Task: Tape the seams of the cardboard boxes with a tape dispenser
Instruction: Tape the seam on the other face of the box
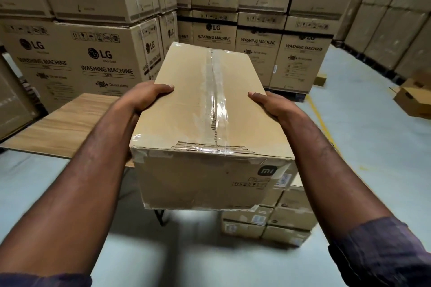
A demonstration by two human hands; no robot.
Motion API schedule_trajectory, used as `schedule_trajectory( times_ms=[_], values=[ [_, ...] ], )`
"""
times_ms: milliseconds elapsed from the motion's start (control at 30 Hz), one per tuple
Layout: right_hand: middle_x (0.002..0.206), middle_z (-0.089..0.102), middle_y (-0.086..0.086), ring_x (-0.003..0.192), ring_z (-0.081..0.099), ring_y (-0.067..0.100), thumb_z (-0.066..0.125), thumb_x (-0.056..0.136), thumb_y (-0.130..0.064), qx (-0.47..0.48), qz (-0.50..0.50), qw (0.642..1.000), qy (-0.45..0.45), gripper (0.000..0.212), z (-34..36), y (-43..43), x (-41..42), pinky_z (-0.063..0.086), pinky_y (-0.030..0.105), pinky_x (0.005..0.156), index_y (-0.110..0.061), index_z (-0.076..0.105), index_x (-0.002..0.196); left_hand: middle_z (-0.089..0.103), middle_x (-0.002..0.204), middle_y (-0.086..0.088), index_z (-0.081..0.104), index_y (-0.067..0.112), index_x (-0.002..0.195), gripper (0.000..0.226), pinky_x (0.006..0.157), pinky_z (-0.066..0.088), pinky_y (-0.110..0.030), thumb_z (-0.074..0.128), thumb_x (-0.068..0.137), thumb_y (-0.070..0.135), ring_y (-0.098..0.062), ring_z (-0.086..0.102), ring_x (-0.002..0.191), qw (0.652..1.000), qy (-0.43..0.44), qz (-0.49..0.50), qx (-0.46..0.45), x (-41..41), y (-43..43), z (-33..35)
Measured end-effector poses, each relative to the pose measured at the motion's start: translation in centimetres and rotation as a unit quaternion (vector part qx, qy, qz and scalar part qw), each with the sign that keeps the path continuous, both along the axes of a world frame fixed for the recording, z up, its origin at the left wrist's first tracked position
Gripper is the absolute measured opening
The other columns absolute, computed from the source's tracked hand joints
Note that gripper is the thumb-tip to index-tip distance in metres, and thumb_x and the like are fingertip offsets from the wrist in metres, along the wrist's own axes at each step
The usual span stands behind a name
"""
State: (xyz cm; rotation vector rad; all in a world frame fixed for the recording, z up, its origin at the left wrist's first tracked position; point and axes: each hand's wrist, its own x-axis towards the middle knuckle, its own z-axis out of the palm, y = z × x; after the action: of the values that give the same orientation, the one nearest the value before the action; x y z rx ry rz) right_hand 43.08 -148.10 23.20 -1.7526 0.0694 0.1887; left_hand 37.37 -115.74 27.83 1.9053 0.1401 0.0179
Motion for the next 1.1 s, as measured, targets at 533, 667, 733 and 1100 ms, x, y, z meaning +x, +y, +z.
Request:
schedule_trajectory(
  times_ms=[533, 667, 733, 1100],
  values=[
    [0.093, 0.075, 0.005, 0.071, 0.073, 0.016, 0.056, 0.104, -0.026, -0.018, -0.006, 1.0, -0.005, 0.024, -0.3, -35.2, -4.1, 0.057, 0.025, 0.059, -0.012, 0.063, 0.122, 0.073, 0.082, -0.002, 0.061, 0.005, 0.122, 0.025, 0.047, 0.05, -0.018, 0.056, 0.101, 0.017, -0.008, 0.069, 0.057, 0.992, 0.017, -0.055, -0.113, -3.1, -35.2, -2.0],
    [0.101, 0.076, 0.007, 0.078, 0.074, 0.019, 0.058, 0.103, -0.031, -0.021, -0.03, 0.999, -0.006, 0.035, -1.5, -40.4, -3.5, 0.058, 0.029, 0.063, -0.011, 0.06, 0.132, 0.073, 0.093, -0.005, 0.062, 0.009, 0.123, 0.027, 0.053, 0.054, -0.022, 0.058, 0.101, 0.022, -0.012, 0.072, 0.066, 0.987, 0.027, -0.083, -0.132, -0.8, -39.5, -3.2],
    [0.102, 0.076, 0.008, 0.077, 0.074, 0.019, 0.058, 0.103, -0.032, -0.025, -0.037, 0.999, 0.0, 0.036, -1.9, -42.9, -2.8, 0.058, 0.029, 0.062, -0.01, 0.06, 0.132, 0.074, 0.091, -0.004, 0.062, 0.01, 0.12, 0.023, 0.052, 0.054, -0.023, 0.058, 0.101, 0.022, -0.012, 0.072, 0.065, 0.985, 0.037, -0.098, -0.14, 0.6, -41.8, -3.9],
    [0.112, 0.075, 0.007, 0.093, 0.075, 0.019, 0.059, 0.103, -0.03, -0.039, -0.07, 0.997, 0.014, 0.04, -4.7, -49.8, 6.2, 0.059, 0.03, 0.072, -0.009, 0.057, 0.137, 0.075, 0.106, -0.008, 0.063, 0.014, 0.121, 0.024, 0.063, 0.059, -0.027, 0.058, 0.101, 0.026, -0.016, 0.074, 0.08, 0.976, 0.074, -0.141, -0.146, 12.7, -48.4, -8.4]
  ],
)
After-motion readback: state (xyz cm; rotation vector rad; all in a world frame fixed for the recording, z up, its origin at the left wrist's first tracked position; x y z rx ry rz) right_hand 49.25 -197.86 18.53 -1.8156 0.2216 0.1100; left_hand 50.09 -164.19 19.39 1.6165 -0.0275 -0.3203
